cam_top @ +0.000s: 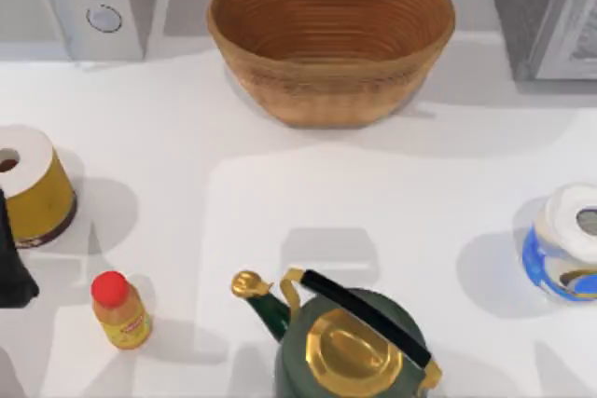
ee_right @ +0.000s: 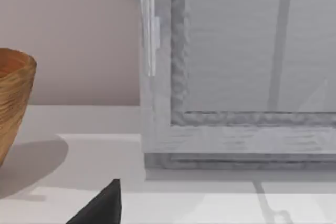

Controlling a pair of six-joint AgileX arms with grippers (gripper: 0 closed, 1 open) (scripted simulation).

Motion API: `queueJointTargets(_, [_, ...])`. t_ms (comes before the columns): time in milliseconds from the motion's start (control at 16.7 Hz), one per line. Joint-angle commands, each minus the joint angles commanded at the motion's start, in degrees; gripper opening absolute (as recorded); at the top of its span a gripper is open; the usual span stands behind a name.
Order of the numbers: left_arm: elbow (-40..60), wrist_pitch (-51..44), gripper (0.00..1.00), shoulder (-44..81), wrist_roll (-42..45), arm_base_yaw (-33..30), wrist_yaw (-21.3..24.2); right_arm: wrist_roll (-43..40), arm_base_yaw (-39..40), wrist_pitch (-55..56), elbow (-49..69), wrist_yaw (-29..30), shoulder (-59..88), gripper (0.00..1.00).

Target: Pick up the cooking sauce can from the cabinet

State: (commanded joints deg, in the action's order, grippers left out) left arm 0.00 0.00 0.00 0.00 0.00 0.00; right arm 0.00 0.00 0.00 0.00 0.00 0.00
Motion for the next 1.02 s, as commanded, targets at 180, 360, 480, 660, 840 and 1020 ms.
queueJointTargets(180, [0.0,0.0,1.0,0.0,0.0,0.0,0.0,0.0,0.1,-0.1,0.6,0.1,0.4,1.0])
queueJointTargets(360, [0.0,0.0,1.0,0.0,0.0,0.0,0.0,0.1,0.8,-1.2,6.0,0.7,4.7,1.0])
queueJointTargets(480, [0.0,0.0,1.0,0.0,0.0,0.0,0.0,0.2,1.5,-2.7,12.5,1.4,9.8,1.0])
queueJointTargets(660, [0.0,0.0,1.0,0.0,0.0,0.0,0.0,0.2,2.9,-5.9,25.3,3.0,20.0,1.0])
queueJointTargets(840, [0.0,0.0,1.0,0.0,0.0,0.0,0.0,0.3,4.5,-9.8,40.6,4.8,31.9,1.0])
queueJointTargets(1020, [0.0,0.0,1.0,0.0,0.0,0.0,0.0,0.3,6.1,-13.8,56.8,6.7,44.4,1.0])
